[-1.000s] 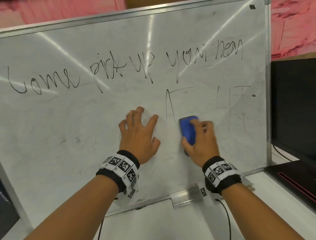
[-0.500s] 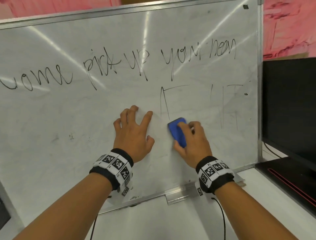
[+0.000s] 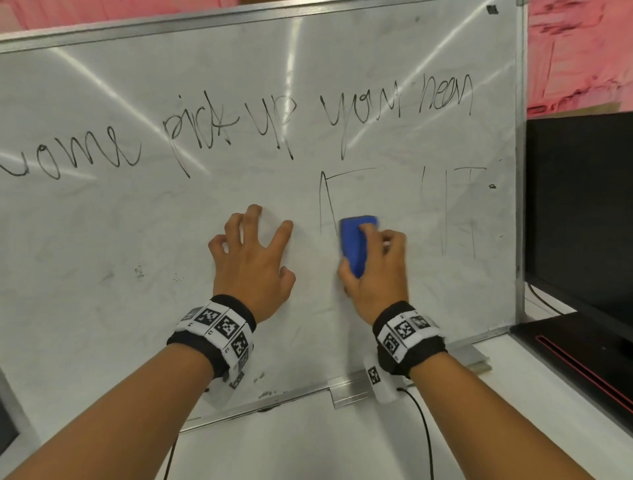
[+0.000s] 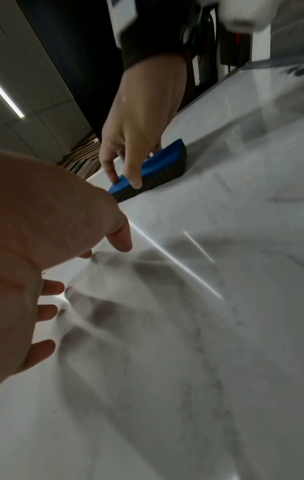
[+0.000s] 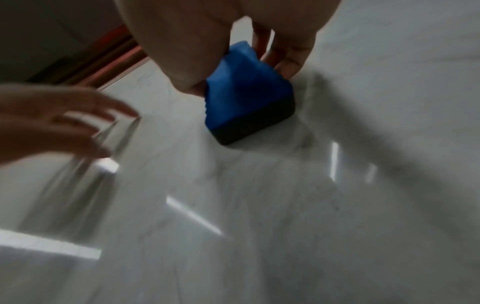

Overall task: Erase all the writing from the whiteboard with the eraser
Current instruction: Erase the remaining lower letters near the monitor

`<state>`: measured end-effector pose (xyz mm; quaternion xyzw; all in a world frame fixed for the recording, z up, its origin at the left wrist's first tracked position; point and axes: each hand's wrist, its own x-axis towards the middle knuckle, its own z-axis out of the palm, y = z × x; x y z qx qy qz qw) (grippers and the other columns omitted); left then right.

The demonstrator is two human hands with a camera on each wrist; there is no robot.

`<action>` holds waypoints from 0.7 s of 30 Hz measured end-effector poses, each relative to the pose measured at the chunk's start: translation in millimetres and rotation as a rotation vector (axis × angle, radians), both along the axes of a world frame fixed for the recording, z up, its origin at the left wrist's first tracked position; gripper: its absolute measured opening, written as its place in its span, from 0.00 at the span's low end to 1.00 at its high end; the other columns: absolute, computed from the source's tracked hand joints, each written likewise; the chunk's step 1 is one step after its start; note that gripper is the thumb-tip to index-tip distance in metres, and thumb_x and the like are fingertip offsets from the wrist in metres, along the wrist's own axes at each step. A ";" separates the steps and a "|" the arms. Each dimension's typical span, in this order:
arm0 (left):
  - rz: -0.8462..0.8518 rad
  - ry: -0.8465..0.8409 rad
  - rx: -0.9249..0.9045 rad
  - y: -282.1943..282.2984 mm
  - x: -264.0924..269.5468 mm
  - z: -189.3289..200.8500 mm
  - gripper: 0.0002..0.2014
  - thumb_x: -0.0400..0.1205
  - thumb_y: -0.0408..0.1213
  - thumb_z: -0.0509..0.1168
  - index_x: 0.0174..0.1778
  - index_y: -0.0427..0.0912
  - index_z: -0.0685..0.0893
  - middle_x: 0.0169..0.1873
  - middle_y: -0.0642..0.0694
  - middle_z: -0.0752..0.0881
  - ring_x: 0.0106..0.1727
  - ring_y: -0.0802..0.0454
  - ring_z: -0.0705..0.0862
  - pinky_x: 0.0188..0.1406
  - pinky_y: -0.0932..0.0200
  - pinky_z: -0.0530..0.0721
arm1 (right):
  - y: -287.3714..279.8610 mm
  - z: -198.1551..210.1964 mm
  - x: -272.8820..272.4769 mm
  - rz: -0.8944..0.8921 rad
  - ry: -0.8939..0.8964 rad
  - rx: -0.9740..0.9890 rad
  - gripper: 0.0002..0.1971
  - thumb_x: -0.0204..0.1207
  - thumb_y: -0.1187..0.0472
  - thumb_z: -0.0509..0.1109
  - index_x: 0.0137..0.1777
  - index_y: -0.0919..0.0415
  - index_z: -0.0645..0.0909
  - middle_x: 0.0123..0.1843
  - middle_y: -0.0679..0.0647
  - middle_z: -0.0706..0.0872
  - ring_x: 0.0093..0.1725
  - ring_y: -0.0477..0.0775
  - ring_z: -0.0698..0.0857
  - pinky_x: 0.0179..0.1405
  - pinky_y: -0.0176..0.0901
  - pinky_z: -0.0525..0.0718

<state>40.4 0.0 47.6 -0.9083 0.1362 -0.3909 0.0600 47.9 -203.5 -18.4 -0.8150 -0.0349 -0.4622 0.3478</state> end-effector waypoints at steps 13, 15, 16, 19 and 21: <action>0.058 -0.016 -0.025 22.0 3.4 2.6 0.40 0.72 0.60 0.67 0.81 0.60 0.64 0.83 0.37 0.52 0.82 0.31 0.53 0.71 0.23 0.63 | 23.6 -8.5 -6.9 0.054 -0.056 -0.366 0.30 0.72 0.51 0.74 0.73 0.52 0.70 0.66 0.60 0.70 0.52 0.59 0.76 0.41 0.51 0.87; 0.058 -0.014 -0.026 21.6 2.7 2.5 0.40 0.72 0.59 0.67 0.82 0.61 0.63 0.83 0.37 0.52 0.82 0.31 0.53 0.71 0.23 0.63 | 18.5 -4.4 -3.8 0.044 -0.060 -0.312 0.30 0.71 0.51 0.75 0.73 0.51 0.72 0.66 0.58 0.71 0.52 0.57 0.76 0.41 0.50 0.87; 0.058 -0.012 -0.023 22.2 2.1 2.3 0.40 0.72 0.59 0.67 0.82 0.61 0.63 0.83 0.37 0.52 0.82 0.31 0.53 0.71 0.23 0.63 | 14.8 -0.1 -1.7 0.020 -0.061 -0.225 0.29 0.72 0.51 0.75 0.73 0.50 0.73 0.65 0.57 0.70 0.53 0.56 0.76 0.41 0.49 0.87; 0.053 -0.011 -0.007 24.4 1.2 1.9 0.40 0.73 0.59 0.68 0.81 0.60 0.63 0.82 0.36 0.54 0.82 0.31 0.54 0.72 0.23 0.64 | 7.1 12.7 3.2 -0.034 -0.050 -0.029 0.27 0.73 0.50 0.74 0.72 0.48 0.73 0.64 0.55 0.69 0.54 0.54 0.74 0.41 0.48 0.87; 0.046 -0.010 -0.007 24.5 1.3 1.5 0.40 0.73 0.59 0.69 0.81 0.60 0.63 0.82 0.35 0.54 0.82 0.31 0.54 0.71 0.22 0.64 | 10.0 14.1 2.1 -0.045 -0.050 -0.059 0.28 0.74 0.50 0.73 0.73 0.49 0.72 0.65 0.56 0.68 0.55 0.56 0.75 0.42 0.48 0.87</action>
